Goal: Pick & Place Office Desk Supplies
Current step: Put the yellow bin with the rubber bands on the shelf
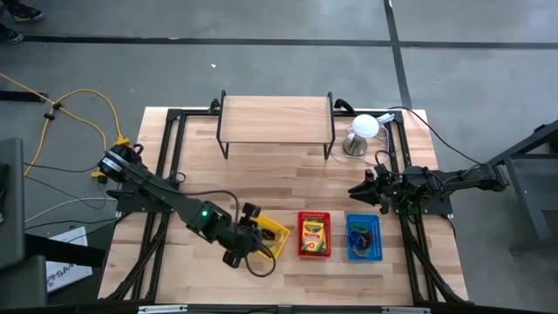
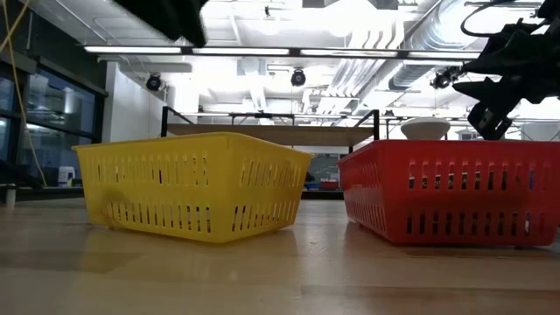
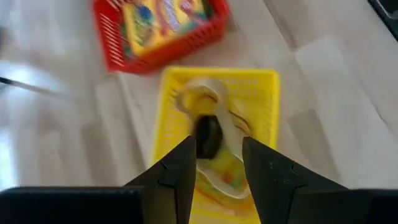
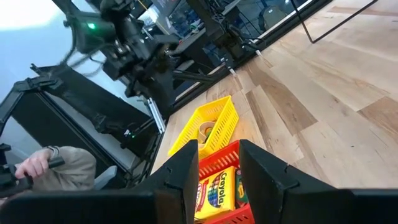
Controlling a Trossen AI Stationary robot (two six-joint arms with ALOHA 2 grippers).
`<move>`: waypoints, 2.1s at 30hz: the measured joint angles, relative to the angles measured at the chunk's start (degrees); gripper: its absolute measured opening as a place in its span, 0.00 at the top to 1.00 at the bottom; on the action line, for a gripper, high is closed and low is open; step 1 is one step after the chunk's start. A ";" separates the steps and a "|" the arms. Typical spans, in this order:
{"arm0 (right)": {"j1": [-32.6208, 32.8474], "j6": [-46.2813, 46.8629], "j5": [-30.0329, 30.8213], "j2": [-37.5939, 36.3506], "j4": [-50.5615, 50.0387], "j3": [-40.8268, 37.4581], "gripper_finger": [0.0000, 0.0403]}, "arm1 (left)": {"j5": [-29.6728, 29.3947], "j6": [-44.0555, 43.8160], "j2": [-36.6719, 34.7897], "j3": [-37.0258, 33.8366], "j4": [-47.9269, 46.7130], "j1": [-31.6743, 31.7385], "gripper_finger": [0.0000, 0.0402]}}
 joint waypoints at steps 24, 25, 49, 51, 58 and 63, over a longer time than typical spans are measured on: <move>0.01 0.00 0.02 0.02 0.16 0.00 0.75 | 7.54 -8.76 7.34 -0.07 0.23 -2.45 0.69; 0.01 0.00 0.00 0.02 0.14 0.00 0.75 | 7.52 -9.18 7.79 -0.07 0.62 -2.61 0.69; 0.01 0.00 0.00 0.02 0.16 0.00 0.75 | 8.00 -5.64 9.22 -0.04 1.28 -1.56 0.69; 0.01 0.00 0.00 0.02 0.16 0.00 0.75 | 7.94 -5.46 9.22 -0.04 2.69 -1.56 0.69; 0.00 0.00 -0.01 0.02 0.16 0.00 0.75 | 5.26 -16.87 9.22 -0.04 8.25 -0.06 0.69; 0.01 0.00 -0.02 0.02 0.16 0.00 0.75 | 3.56 -25.24 8.90 0.50 7.39 1.99 0.69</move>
